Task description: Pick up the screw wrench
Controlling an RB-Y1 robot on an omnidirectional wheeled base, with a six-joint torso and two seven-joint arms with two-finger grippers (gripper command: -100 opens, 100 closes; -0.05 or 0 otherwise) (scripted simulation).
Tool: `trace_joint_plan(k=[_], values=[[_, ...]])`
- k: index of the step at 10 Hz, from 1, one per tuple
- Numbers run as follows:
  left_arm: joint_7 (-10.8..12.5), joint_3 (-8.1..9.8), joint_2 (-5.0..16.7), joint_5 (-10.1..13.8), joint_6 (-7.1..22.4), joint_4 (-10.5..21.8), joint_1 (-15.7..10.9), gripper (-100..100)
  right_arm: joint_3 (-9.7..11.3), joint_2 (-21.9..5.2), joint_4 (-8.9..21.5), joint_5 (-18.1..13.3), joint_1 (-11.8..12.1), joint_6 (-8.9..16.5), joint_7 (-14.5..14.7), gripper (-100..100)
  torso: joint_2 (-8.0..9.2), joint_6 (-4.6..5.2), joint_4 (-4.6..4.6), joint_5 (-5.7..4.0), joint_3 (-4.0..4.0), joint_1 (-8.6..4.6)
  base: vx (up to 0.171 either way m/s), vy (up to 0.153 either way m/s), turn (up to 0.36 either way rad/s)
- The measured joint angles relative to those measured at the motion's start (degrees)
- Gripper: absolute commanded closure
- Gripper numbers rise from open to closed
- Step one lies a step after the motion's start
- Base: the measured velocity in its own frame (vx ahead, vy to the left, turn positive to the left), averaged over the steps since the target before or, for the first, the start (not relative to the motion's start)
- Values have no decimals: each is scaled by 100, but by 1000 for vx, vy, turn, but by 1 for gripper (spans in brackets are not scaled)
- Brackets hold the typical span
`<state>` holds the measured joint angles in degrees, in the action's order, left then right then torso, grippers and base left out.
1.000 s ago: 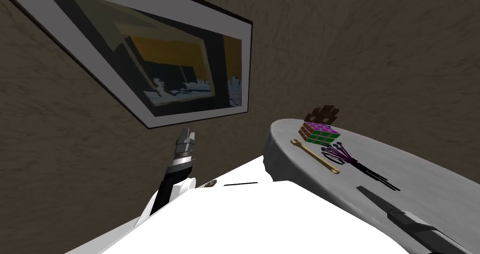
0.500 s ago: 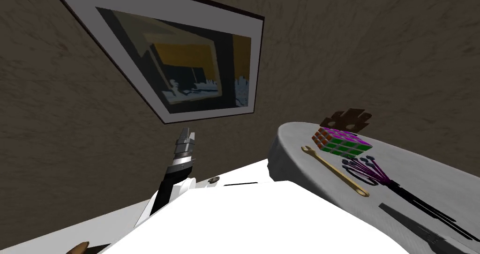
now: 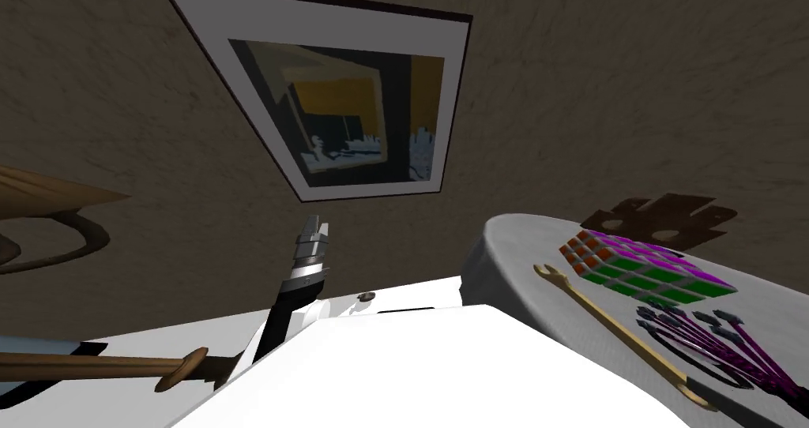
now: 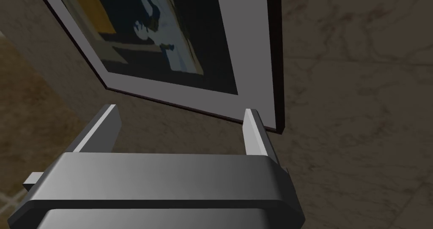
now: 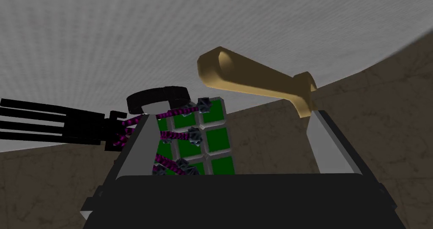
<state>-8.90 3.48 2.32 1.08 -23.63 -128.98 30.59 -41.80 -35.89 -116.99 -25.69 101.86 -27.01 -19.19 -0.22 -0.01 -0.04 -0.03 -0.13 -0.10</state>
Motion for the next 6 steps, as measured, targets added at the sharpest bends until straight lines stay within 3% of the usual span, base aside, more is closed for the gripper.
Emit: trace_joint_plan(k=[6], values=[[0, 1, 0, 0, 0, 0, 1, 0, -281, -910, 232, -499, 780, -168, -331, -100, 4, 5, 2, 1, 3, 7, 16, -20, 190]])
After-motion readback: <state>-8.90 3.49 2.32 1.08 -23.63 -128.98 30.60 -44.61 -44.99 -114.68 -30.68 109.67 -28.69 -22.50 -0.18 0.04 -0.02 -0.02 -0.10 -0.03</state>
